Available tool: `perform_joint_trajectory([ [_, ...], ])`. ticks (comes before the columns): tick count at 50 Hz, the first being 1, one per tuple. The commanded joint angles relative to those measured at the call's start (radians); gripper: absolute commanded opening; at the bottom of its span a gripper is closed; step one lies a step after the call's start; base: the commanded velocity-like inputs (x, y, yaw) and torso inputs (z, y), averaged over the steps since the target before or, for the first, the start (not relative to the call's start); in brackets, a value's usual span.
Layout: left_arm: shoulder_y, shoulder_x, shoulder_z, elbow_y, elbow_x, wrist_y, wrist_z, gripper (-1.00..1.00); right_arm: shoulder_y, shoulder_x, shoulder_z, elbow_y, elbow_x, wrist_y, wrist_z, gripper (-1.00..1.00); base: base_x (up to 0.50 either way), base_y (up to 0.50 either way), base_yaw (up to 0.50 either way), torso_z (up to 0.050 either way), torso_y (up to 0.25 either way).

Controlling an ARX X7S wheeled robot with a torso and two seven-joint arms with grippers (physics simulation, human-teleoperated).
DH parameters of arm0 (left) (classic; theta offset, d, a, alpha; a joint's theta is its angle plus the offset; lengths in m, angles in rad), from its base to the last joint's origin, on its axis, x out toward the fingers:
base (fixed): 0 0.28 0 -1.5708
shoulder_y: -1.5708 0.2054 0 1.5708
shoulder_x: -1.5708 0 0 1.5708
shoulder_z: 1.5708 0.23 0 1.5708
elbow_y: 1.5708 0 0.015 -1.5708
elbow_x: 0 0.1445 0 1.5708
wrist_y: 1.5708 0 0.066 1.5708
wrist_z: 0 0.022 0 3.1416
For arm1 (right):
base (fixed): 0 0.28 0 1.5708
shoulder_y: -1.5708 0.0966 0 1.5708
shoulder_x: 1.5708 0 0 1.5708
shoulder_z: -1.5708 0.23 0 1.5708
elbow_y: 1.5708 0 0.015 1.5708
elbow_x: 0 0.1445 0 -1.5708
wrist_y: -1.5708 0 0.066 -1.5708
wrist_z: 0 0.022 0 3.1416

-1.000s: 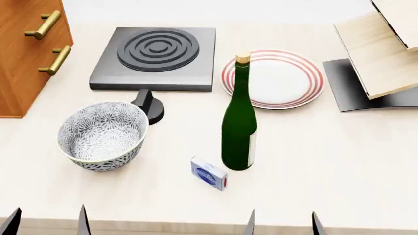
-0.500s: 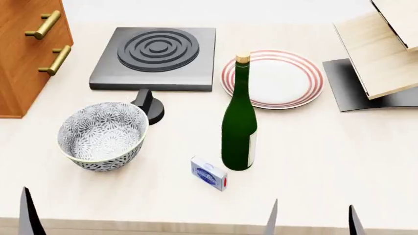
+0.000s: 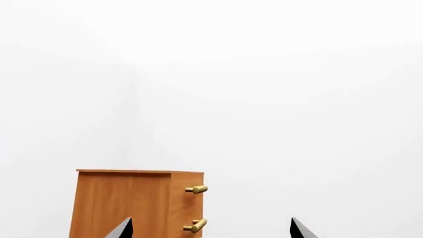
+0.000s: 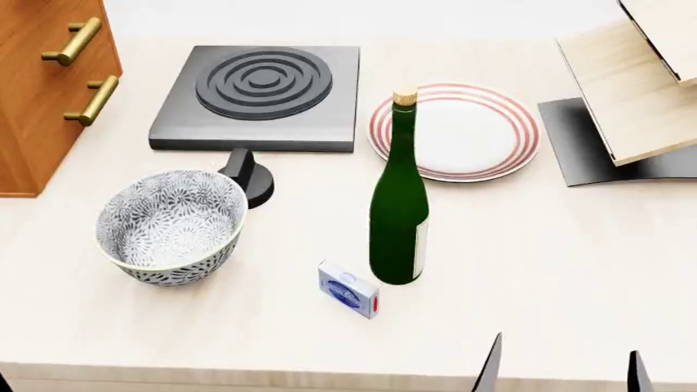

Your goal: Pick up the akita bowl and put it on the plate.

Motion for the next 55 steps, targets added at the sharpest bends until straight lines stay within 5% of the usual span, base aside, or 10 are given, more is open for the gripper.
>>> perform_joint_trajectory([
  [1,-0.017,-0.013,-0.052,-0.013,-0.063,0.019,-0.036,1.00,0.022,0.014,0.013,0.028,0.049,0.007,0.014,1.00,0.00,0.00,0.00,0.000,0.000],
  [15,-0.038,-0.029,-0.131,-0.042,-0.098,0.016,-0.091,1.00,0.038,0.022,0.044,0.064,0.042,-0.023,0.053,1.00,0.00,0.00,0.00,0.000,0.000],
  [55,-0.030,-0.050,-0.097,-0.052,-0.101,0.031,-0.112,1.00,0.044,0.041,-0.005,0.091,0.058,-0.018,0.060,1.00,0.00,-0.12,0.00,0.000,0.000],
])
